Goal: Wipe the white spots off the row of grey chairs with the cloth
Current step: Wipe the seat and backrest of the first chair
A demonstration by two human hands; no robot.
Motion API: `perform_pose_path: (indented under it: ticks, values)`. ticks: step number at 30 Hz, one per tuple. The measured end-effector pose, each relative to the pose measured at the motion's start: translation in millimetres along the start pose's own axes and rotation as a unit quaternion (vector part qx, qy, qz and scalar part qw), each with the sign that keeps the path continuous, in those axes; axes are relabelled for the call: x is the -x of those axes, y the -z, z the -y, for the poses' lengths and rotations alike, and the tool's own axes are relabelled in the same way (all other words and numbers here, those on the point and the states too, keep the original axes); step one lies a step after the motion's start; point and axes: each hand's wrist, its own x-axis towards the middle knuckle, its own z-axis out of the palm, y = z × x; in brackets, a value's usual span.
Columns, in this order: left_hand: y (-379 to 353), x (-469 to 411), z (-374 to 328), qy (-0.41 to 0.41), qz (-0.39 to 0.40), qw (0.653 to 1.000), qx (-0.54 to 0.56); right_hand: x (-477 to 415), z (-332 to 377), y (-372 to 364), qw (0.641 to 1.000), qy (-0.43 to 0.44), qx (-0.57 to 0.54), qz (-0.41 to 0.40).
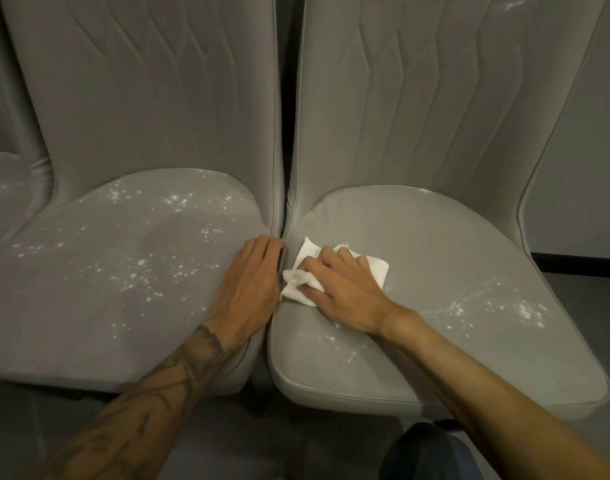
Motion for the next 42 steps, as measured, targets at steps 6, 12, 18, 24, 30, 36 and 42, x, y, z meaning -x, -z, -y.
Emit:
perform_pose_path:
  ticks: [6, 12, 18, 24, 30, 36, 42]
  values:
    - [-1, -2, 0, 0.002, -0.033, 0.999, -0.018, 52, -3, -3, 0.989, 0.134, -0.031, 0.062]
    - [-3, -2, -1, 0.007, -0.027, 0.999, -0.015, 31, 2, 2, 0.999, 0.031, 0.005, 0.006]
    - [-6, -4, 0, 0.001, -0.047, 0.999, -0.018, 64, 0, -2, 0.993, 0.114, 0.001, 0.032]
    - [-5, -4, -3, 0.012, -0.038, 0.999, -0.031, 23, -21, 2, 0.994, -0.089, 0.058, -0.029]
    - [-8, -4, 0, 0.004, -0.050, 0.998, -0.033, 54, -48, 10, 0.999, -0.016, 0.039, -0.002]
    - [-7, -4, -1, 0.011, -0.045, 0.999, -0.022, 45, -73, 12, 0.983, -0.174, 0.055, -0.024]
    - [-6, -4, -3, 0.012, -0.048, 0.998, -0.029, 78, -59, 11, 0.997, -0.059, 0.040, -0.020]
